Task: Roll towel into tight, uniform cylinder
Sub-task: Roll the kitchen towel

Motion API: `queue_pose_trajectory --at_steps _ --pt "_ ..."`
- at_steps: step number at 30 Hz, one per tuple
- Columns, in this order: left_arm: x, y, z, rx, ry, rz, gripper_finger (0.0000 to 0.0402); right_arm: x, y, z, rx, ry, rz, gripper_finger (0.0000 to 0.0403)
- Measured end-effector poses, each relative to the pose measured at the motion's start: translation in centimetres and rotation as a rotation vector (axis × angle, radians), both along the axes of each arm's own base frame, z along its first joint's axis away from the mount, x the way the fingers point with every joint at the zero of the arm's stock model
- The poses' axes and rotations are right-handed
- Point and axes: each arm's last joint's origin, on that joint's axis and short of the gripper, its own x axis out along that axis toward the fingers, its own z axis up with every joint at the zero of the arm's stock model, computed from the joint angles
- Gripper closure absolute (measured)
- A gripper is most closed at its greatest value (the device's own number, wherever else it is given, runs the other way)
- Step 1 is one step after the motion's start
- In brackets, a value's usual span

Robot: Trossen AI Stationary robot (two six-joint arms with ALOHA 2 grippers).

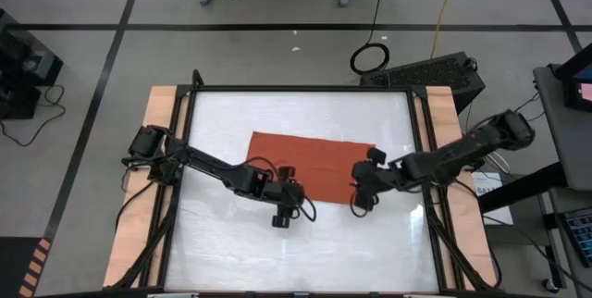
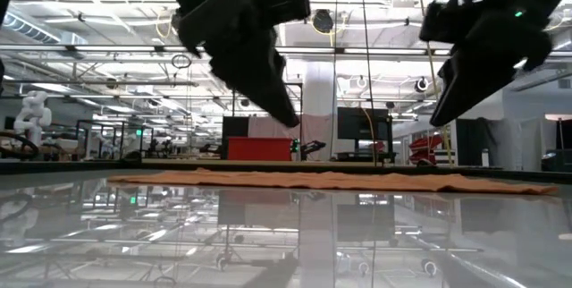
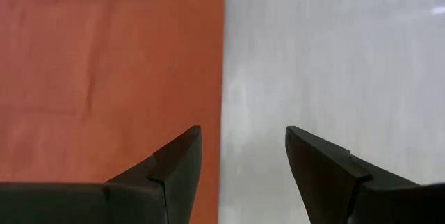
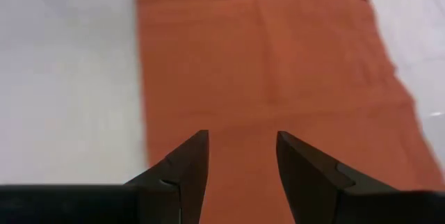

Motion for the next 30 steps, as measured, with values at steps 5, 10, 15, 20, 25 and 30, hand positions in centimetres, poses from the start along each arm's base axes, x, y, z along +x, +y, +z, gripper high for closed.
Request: queue_pose_trajectory --at_steps 5,10,15,20,25,30 --pt "0.2 0.1 0.2 0.000 -0.034 0.030 0.0187 0.7 -1.9 -0.7 -0.041 0.050 -0.035 0.0243" --pt "0.1 0.2 0.1 0.032 -0.023 0.052 0.0187 1.5 -3.2 -1.8 -0.050 0.102 -0.025 0.0243" --pt "0.2 0.2 0.1 0.028 -0.028 0.056 0.0187 2.3 -4.1 -2.8 -0.059 0.135 -0.008 0.0243" --pt "0.4 0.8 0.1 0.017 -0.037 0.095 0.0187 2.5 -5.3 -3.6 -0.074 0.183 -0.027 0.0243" --pt "-0.8 3.5 -2.7 0.019 0.108 0.242 0.0188 2.6 -6.0 -4.7 -0.033 0.238 -0.036 0.0243" --pt "-1.9 6.2 -5.1 0.020 0.165 0.336 0.0188 2.8 -5.6 -5.4 0.063 0.259 -0.024 0.0243"
